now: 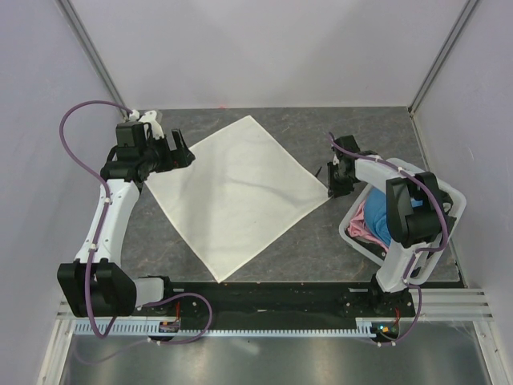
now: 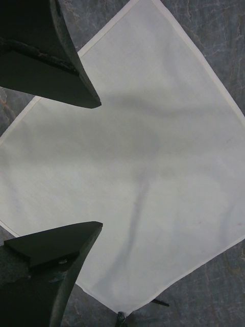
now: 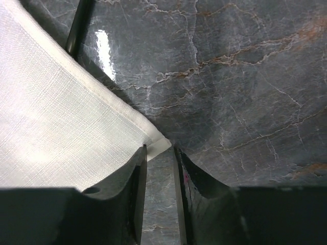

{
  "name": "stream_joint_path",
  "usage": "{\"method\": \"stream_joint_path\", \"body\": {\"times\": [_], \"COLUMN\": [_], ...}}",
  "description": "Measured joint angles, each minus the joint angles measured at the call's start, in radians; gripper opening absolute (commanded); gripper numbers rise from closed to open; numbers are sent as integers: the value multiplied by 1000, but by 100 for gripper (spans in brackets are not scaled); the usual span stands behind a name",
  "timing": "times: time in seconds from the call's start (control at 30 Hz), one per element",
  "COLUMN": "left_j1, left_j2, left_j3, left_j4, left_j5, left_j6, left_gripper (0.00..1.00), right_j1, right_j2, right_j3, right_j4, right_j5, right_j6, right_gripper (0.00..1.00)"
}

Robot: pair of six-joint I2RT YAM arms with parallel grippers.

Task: Fold the napkin, place the utensils inside, and roll it up
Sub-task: Fold the napkin

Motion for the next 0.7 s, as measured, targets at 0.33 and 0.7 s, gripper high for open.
{"method": "stream_joint_path", "body": {"times": [0.33, 0.7], "left_j1": [0, 0], "left_j2": [0, 0], "left_j3": [0, 0], "left_j4": [0, 0], "left_j5": [16, 18], "left_j6": [0, 0], "left_gripper": [98, 100], "right_j1": [-2, 12], "right_j2": [5, -14], "right_j3": [4, 14], "right_j4": [18, 14], "right_j5": [-16, -18], "right_j6": [-27, -38], "right_gripper": [3, 0]}}
